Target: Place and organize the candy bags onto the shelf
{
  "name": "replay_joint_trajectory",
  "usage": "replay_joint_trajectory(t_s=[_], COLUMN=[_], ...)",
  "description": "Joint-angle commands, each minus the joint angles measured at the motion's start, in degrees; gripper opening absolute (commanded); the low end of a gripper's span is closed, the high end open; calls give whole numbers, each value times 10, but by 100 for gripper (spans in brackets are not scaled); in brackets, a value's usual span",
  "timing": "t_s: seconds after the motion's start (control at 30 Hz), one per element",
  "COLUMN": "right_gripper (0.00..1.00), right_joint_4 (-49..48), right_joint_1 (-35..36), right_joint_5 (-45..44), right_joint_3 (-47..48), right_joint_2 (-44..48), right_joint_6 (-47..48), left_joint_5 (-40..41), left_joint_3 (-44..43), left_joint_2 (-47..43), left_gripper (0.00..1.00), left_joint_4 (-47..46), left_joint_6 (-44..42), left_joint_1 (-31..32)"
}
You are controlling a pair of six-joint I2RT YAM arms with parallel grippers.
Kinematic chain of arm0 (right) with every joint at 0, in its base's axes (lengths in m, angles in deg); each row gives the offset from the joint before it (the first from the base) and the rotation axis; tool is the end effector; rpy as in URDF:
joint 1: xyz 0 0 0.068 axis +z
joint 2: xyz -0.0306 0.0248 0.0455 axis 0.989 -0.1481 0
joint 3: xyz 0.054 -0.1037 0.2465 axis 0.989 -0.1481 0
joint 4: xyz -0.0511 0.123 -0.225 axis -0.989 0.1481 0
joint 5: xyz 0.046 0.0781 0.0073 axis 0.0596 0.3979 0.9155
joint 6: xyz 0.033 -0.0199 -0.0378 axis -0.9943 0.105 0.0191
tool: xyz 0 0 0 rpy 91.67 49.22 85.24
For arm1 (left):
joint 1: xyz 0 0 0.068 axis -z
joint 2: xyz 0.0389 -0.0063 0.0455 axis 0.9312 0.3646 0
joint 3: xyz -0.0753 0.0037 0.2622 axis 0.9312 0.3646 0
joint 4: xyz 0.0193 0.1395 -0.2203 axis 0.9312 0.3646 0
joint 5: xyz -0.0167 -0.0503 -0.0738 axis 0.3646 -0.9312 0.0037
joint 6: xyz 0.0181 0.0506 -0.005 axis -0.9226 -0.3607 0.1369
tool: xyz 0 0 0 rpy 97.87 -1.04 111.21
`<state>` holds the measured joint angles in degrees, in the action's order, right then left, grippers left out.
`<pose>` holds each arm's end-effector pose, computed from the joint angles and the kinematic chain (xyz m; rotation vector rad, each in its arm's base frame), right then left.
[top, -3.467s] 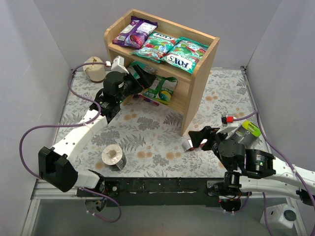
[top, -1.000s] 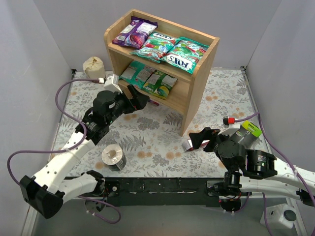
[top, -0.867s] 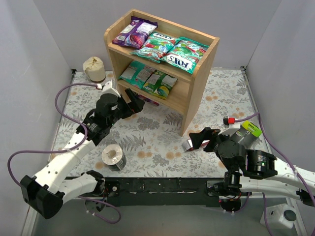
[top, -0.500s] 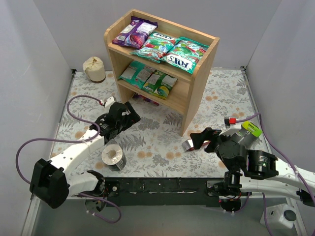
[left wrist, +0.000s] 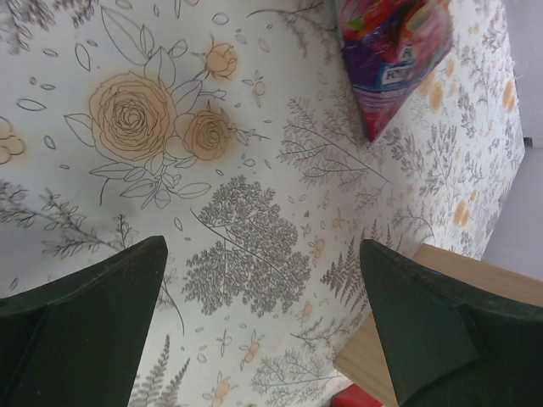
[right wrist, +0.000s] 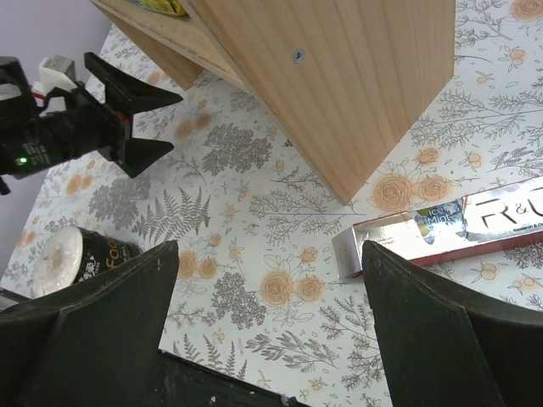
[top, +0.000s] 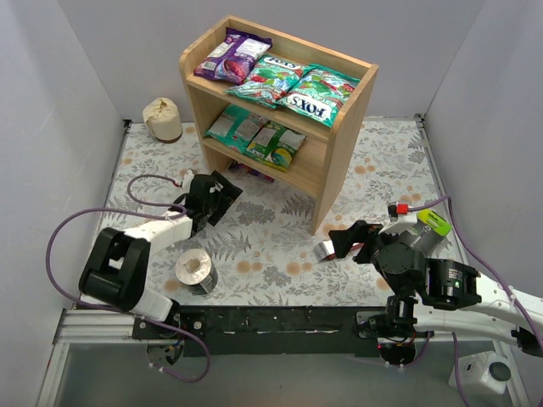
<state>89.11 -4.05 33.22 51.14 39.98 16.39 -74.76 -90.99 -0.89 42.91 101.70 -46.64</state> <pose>0.0499 0.0914 0.3249 0.1411 1.8308 0.6410 0.2725 -0.1049 0.1881 -1.6179 1.8665 -0.9136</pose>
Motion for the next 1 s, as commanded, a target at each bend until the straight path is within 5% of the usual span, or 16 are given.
replay_joint_trajectory(t_s=[0.0,0.37,0.57,0.73,0.97], right_gripper=[95,94,93,93,93], right_joint_4=[-12,-4,18,17,27], right_joint_1=[3,3,3,4,3], right_joint_5=[-16,-17,-20,-22,-25], right_joint_3=[13,17,22,18,23], right_joint_2=[3,8,20,36,43], right_joint_6=[-10,-11,-18,-18,-16], left_joint_5=[-58,29,29,28,60], left_joint_3=[21,-27,-112,-122,-122], left_joint_2=[64,189,262,309,355], left_gripper=[98,90,86,68,61], left_joint_4=[-163,-258,-235,-254,-298], left_joint_6=[48,178,205,273,370], left_joint_1=[-5,-4,40,72,98])
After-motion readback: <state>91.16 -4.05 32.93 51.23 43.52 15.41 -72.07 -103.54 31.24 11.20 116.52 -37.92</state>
